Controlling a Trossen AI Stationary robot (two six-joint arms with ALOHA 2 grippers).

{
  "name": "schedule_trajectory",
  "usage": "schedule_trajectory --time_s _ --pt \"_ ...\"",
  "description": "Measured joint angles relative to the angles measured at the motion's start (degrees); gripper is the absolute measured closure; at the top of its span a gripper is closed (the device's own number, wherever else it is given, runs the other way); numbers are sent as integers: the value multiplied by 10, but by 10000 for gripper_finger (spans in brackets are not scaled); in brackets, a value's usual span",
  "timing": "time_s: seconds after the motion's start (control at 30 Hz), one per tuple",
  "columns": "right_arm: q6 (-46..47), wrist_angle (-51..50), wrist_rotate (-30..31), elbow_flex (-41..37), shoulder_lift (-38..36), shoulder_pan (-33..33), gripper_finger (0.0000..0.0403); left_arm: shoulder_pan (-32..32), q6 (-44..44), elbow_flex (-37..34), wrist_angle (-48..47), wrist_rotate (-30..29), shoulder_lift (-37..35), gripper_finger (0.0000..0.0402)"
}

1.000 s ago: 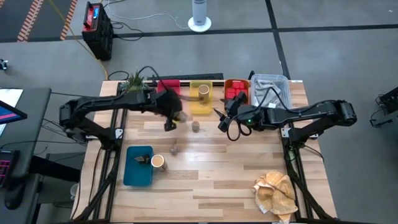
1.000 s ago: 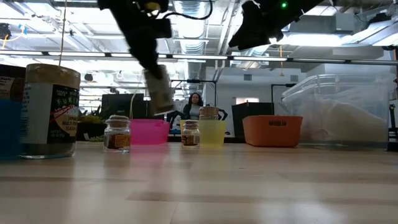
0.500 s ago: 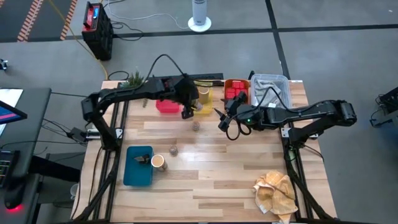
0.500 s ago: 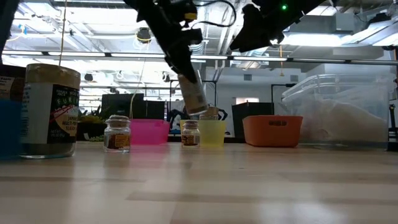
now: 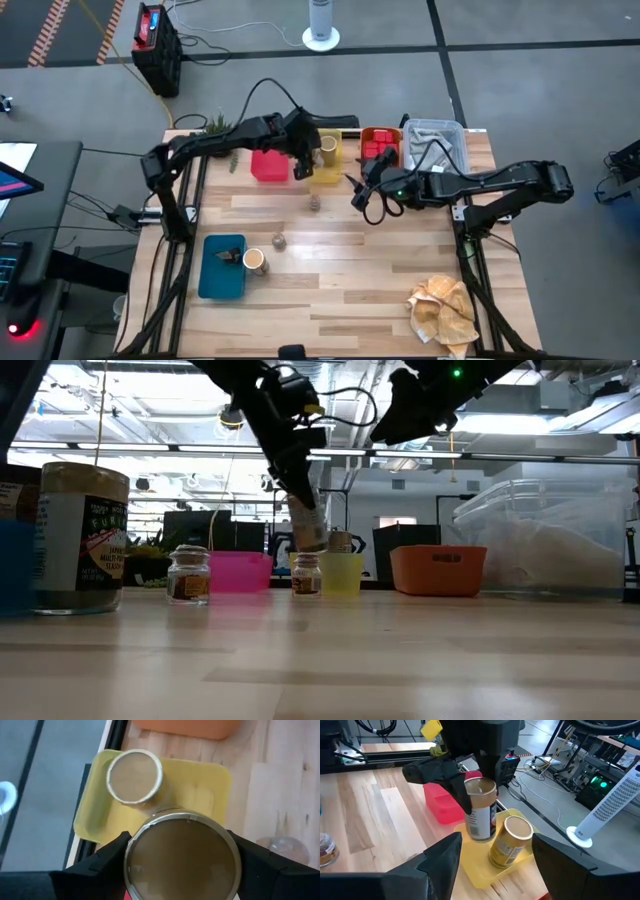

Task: Sort spices by type
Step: Put the gold seasoning bottle into the yellow bin

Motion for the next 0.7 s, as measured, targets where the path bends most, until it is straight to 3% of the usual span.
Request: schedule_trajectory --time_s 0.17,0.33,0.47,0.53,0.7 --pt "0 1 0 0 0 0 127 8 0 0 -3 21 35 137" --pt "1 -1 0 0 0 2 127 4 -22 -1 -21 -6 62 129" --pt "1 -4 0 0 0 2 127 -3 -20 10 -37 -18 53 37" --pt "1 -5 0 0 0 2 127 -10 -17 34 -80 -23 52 18" --pt "2 -13 0 0 0 3 127 -36 -21 110 -214 2 42 48"
